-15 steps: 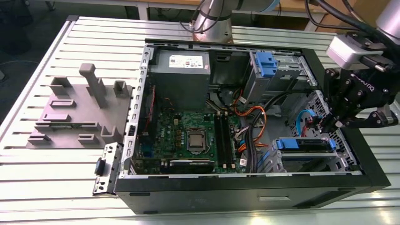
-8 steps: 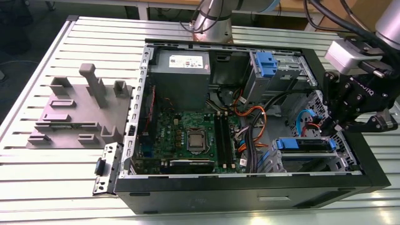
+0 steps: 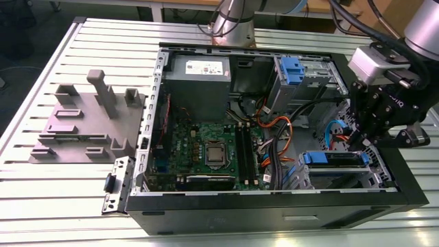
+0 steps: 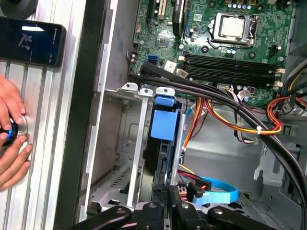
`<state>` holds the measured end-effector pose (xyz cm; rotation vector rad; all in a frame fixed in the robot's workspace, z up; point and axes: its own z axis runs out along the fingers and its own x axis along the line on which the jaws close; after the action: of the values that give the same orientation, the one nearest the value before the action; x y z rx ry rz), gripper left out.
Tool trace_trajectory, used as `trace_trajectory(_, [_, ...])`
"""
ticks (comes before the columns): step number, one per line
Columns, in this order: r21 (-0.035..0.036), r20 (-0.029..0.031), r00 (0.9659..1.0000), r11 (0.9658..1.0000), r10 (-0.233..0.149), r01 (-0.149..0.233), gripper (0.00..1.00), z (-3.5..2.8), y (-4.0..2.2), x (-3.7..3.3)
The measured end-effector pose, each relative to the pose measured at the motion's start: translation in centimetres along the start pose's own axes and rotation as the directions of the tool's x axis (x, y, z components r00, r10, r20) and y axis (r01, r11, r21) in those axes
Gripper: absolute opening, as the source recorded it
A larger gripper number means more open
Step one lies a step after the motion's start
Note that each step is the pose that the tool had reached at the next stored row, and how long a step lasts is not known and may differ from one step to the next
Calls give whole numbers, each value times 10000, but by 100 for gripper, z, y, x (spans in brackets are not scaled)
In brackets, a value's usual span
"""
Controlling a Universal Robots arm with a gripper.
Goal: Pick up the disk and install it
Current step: 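Insert the first disk wire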
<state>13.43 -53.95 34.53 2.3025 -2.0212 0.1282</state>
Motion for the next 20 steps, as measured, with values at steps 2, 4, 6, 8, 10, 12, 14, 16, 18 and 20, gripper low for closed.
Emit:
trace_trajectory(2, [11, 13, 10000, 10000, 1, -1, 16, 9, 14, 10])
trace_trajectory(4, [31, 26, 10000, 10000, 3, -3, 16, 26, 21, 10])
trace_trajectory(6, [55, 23, 10000, 10000, 13, -13, 16, 45, 29, 11])
trace_trajectory(8, [96, 16, 10000, 10000, 25, -25, 16, 59, 45, 13])
trace_trajectory(10, [140, 8, 10000, 9999, 34, -34, 16, 63, 64, 17])
trace_trajectory(12, [150, 11, 10000, 9999, 42, -42, 16, 68, 66, 21])
trace_trajectory(14, [153, 10, 10000, 9999, 57, -57, 16, 73, 68, 27])
trace_trajectory(16, [151, 9, 10000, 9999, 80, -80, 16, 78, 74, 26])
trace_trajectory(18, [150, 12, 10000, 9998, 98, -99, 16, 88, 76, 25])
trace_trajectory(20, [148, 11, 9999, 9998, 115, -115, 16, 97, 76, 24])
